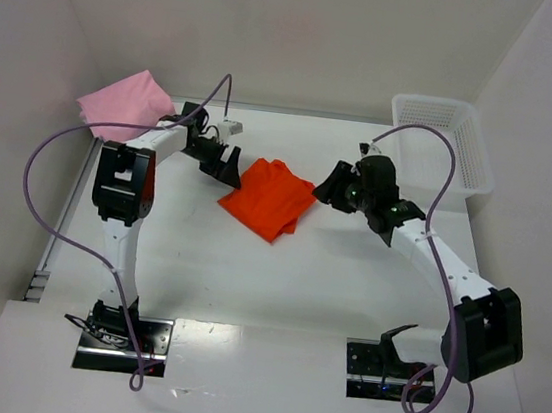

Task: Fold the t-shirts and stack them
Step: Smooth out wrinkles on the folded tshirt, then put the neatly folded tshirt into the corner of the board with the left arm

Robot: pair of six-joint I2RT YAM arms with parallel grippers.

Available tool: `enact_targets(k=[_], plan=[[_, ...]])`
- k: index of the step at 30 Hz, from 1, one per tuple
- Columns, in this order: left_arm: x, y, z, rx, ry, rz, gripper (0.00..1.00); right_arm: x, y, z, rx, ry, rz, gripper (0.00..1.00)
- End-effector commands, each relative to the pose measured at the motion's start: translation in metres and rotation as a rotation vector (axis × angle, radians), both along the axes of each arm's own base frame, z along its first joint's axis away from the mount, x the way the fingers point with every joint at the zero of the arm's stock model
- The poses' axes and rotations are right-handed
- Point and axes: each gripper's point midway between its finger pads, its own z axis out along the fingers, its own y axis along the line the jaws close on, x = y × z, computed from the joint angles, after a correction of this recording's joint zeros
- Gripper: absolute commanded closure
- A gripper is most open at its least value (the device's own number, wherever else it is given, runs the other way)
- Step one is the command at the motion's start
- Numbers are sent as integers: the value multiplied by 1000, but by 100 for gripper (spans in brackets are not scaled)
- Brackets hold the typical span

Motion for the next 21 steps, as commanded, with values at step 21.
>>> enact_targets(k=[21], plan=[[-53, -25, -25, -146, 178, -150, 0, 25, 5, -111, -147, 213, -75, 86]])
